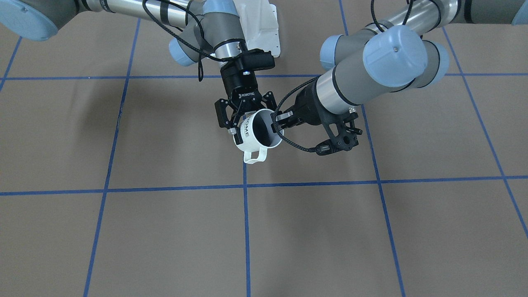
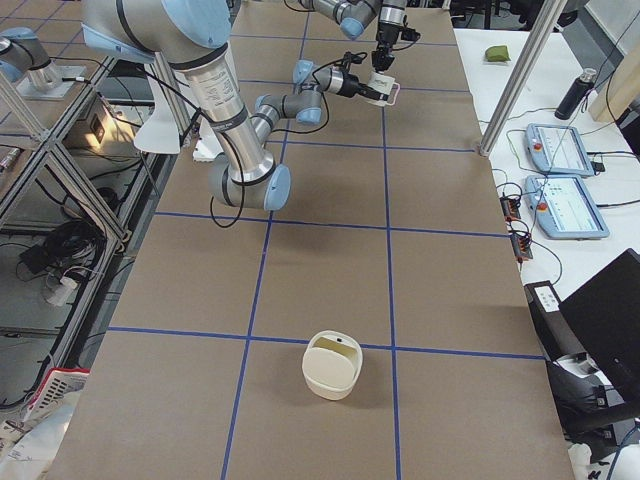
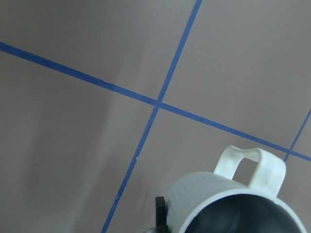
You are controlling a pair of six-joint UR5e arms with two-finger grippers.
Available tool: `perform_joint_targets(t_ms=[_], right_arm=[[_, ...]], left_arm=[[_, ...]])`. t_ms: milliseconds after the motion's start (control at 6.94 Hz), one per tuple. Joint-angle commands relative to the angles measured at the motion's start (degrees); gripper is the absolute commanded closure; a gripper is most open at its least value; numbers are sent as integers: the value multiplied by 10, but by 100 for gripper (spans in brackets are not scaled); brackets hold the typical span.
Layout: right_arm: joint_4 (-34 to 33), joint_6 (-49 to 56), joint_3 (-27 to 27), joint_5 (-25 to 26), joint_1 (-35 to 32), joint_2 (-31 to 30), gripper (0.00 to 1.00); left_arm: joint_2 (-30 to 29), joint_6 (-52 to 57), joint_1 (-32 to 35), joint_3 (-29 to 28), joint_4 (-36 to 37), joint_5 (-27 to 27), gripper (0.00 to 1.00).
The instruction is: Left arm hands cup to right arm to dump lemon
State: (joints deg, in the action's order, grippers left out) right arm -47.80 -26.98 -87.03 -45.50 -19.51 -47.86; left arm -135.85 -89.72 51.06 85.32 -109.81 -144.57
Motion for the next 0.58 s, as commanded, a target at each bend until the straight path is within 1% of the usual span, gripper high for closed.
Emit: perform_joint_targets(t_ms=[0,144,432], right_arm=[[1,11,-14,-1,1,-7,1],[1,11,-16,-1,1,-10,1],[0,11,-71,0,23,-41,1]], left_arm=[[0,1,0,0,0,0,100],[0,1,-1,-1,-1,1,100],[0,2,-2,-1,-1,1,100]])
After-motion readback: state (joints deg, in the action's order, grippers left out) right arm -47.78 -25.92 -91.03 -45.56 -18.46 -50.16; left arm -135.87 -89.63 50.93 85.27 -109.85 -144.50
